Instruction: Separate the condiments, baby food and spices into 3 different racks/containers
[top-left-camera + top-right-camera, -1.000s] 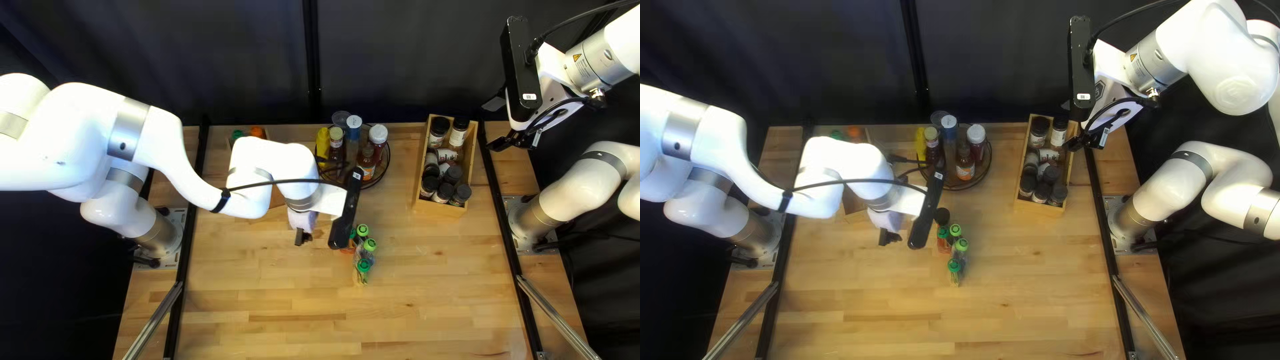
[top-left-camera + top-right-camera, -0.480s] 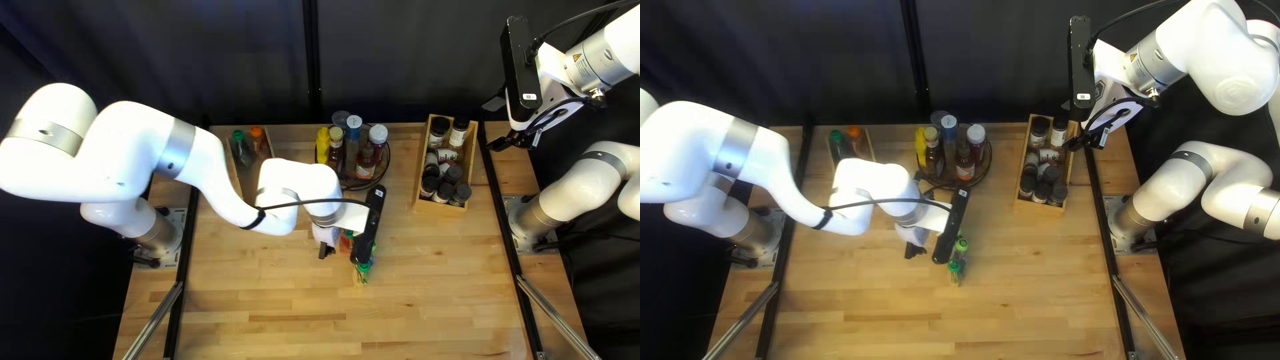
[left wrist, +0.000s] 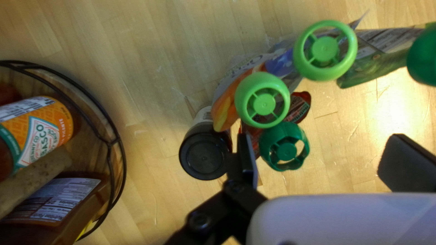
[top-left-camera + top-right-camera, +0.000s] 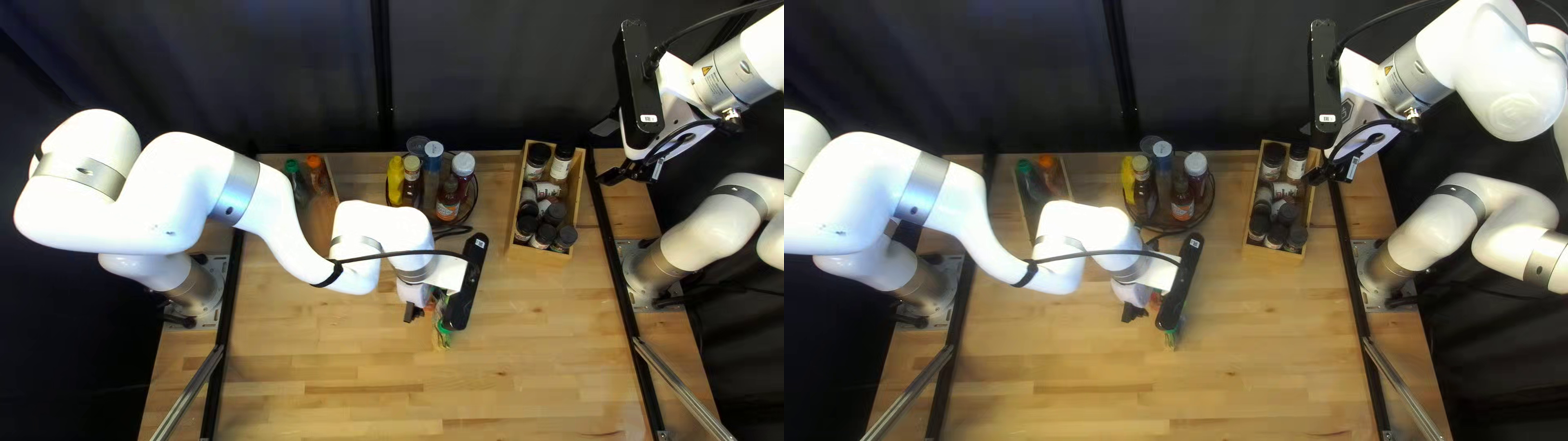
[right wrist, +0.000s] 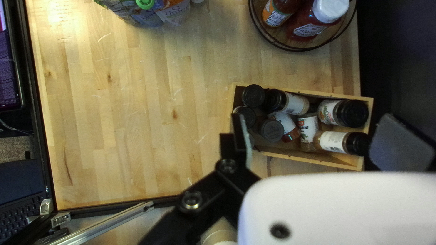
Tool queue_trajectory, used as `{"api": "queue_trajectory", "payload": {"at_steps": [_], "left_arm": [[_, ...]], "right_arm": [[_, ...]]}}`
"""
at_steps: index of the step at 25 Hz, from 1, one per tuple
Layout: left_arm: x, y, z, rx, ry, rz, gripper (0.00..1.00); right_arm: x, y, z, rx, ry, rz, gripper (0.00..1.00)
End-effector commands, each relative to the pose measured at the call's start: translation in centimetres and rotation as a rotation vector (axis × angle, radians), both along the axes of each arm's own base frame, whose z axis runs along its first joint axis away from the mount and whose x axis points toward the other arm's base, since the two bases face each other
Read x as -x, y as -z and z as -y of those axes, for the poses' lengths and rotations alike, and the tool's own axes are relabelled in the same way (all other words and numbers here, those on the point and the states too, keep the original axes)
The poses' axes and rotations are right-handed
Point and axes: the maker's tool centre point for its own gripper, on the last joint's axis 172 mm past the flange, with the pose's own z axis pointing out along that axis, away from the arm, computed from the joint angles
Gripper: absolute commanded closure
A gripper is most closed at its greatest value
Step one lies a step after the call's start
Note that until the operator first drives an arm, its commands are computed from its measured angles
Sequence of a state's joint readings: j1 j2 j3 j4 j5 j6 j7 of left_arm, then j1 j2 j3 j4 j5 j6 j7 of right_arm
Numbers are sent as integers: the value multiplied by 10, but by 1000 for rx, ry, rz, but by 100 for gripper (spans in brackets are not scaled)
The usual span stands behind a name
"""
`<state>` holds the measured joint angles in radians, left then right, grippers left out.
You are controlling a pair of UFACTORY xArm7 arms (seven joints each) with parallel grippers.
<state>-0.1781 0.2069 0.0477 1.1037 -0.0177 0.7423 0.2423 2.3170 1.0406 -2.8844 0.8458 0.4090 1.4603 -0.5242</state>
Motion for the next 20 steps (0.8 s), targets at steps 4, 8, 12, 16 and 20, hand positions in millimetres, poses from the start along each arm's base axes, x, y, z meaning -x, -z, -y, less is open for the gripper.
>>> {"api": "queue_trajectory", "payload": {"at_steps": [4,8,12,16,20], "left_arm": [[4,-10,1,-8,0,-4,100],[27,-36,1,-12,-15,-22,100],[64,-64,-5,-11,-18,-60,100],[103,-88,-16,-7,-16,-96,100],[149,-111,-38,-28,-41,-117,100]], "right_arm": [[0,0,0,0,0,0,0],[0,0,0,0,0,0,0],[0,0,0,0,0,0,0],[0,0,0,0,0,0,0],[0,0,0,0,0,0,0]]}}
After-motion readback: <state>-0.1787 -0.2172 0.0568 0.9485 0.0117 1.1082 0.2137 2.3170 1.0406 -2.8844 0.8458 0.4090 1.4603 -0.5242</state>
